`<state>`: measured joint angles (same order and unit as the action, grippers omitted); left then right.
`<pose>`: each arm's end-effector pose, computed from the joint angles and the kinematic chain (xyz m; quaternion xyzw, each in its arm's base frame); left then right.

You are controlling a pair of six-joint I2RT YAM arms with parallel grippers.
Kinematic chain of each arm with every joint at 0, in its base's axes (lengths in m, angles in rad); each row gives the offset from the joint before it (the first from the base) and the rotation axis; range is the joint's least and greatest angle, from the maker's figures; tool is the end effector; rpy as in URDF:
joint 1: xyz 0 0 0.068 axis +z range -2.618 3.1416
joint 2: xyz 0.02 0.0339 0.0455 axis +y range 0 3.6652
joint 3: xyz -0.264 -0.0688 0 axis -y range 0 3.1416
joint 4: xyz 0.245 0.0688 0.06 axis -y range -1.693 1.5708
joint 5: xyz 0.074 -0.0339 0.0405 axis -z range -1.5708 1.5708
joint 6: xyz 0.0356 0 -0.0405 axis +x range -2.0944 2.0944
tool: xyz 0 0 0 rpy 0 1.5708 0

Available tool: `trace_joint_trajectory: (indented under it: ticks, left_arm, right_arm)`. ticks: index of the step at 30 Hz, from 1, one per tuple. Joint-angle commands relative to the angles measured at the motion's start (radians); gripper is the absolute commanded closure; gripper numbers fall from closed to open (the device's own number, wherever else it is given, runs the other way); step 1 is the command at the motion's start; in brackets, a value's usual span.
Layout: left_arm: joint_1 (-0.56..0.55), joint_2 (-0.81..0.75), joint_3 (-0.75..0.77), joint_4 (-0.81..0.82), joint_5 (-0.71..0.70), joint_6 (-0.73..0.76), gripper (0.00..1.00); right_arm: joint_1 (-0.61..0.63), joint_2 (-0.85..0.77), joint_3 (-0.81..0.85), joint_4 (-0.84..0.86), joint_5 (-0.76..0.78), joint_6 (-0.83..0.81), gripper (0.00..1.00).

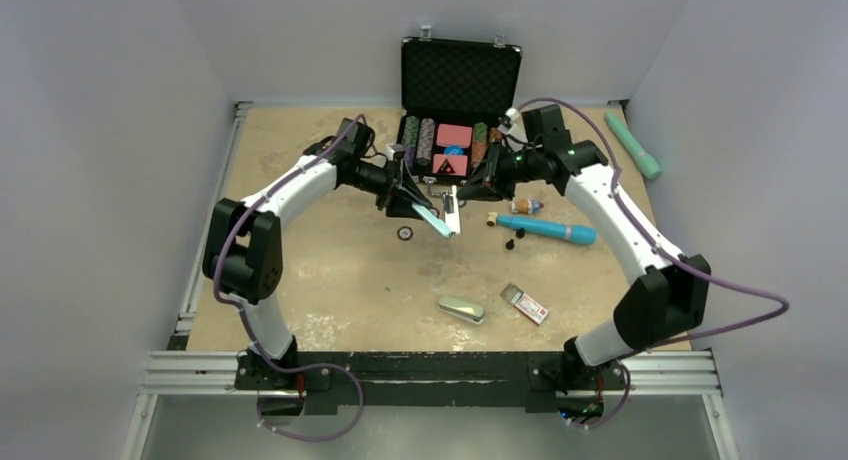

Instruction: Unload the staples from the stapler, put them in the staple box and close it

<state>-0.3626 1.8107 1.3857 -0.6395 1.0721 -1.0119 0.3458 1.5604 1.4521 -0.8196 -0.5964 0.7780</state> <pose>0.3394 -0.1622 0.2440 0.1443 -0.8297 0.5188 0.1473 0.3031 0.1304 0.3279 0.1038 0.9057 0.3968 0.1070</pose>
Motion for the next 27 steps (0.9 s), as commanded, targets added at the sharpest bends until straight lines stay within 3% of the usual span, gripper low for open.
trace_joint_trajectory:
  ticks: [1, 3, 7, 10, 13, 18, 27]
  left_arm:
    - [-0.009, -0.035, -0.02, 0.077, 0.199, 0.094, 1.0]
    - [-0.016, -0.05, -0.045, 0.074, 0.21, 0.112, 1.0]
    - [-0.06, -0.115, -0.113, 0.248, 0.251, 0.034, 1.0]
    - [-0.091, -0.129, -0.129, 0.265, 0.262, 0.037, 1.0]
    - [-0.109, -0.136, -0.161, 0.302, 0.271, 0.026, 1.0]
    - [-0.118, -0.151, -0.191, 0.333, 0.273, 0.017, 1.0]
    - [-0.125, -0.125, -0.2, 0.439, 0.275, -0.053, 1.0]
  right_arm:
    - [-0.005, -0.113, -0.067, 0.294, -0.208, -0.009, 0.85]
    - [-0.005, -0.121, -0.056, 0.285, -0.206, -0.033, 0.83]
    - [-0.005, -0.09, -0.042, 0.22, -0.183, -0.087, 0.76]
    - [-0.005, -0.09, -0.126, 0.353, -0.278, -0.043, 0.71]
    - [-0.008, -0.059, -0.175, 0.413, -0.324, -0.045, 0.74]
    - [-0.007, -0.016, -0.116, 0.286, -0.28, -0.148, 0.78]
    - [0.039, -0.01, -0.173, 0.22, -0.402, -0.255, 0.82]
